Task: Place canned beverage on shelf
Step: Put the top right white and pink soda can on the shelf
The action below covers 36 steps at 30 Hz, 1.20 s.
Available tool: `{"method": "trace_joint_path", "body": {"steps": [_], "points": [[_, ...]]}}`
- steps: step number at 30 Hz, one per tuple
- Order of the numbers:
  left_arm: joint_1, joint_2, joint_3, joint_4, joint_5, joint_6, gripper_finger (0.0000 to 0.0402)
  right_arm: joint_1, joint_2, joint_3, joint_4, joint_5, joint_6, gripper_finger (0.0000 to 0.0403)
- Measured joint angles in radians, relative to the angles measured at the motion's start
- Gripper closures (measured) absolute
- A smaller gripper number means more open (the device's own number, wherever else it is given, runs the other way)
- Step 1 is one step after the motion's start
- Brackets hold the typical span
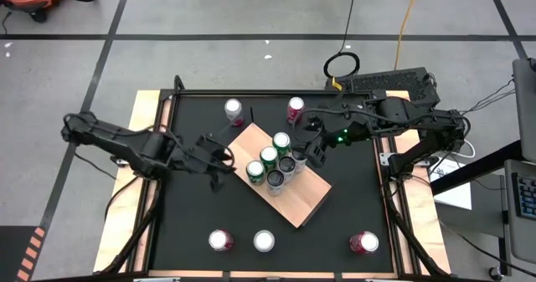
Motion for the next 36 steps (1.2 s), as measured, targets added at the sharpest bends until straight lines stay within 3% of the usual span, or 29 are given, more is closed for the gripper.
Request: {"method": "trace_joint_path", "body": {"steps": [8, 15, 26, 31, 36], "points": [[0.039, -0.002, 0.137, -0.067, 0.0, 0.103, 0.0215, 0.0, 0.0, 0.0, -0.061, -0.003, -0.046, 0.0053], [0.054, -0.015, 0.158, -0.07, 0.03, 0.101, 0.0215, -0.013, 0.0, 0.0, -0.064, -0.004, -0.108, 0.0053], [0.055, -0.057, 0.159, -0.074, 0.051, -0.179, 0.0215, -0.013, -0.021, -0.001, -0.102, -0.034, -0.238, 0.0053], [0.055, -0.058, 0.159, -0.076, 0.051, -0.238, 0.0215, -0.045, -0.031, -0.001, -0.081, -0.033, -0.349, 0.0068], [0.056, -0.058, 0.159, -0.103, 0.03, -0.215, 0.0215, -0.097, -0.031, -0.001, -0.085, -0.032, -0.36, 0.0086]]}}
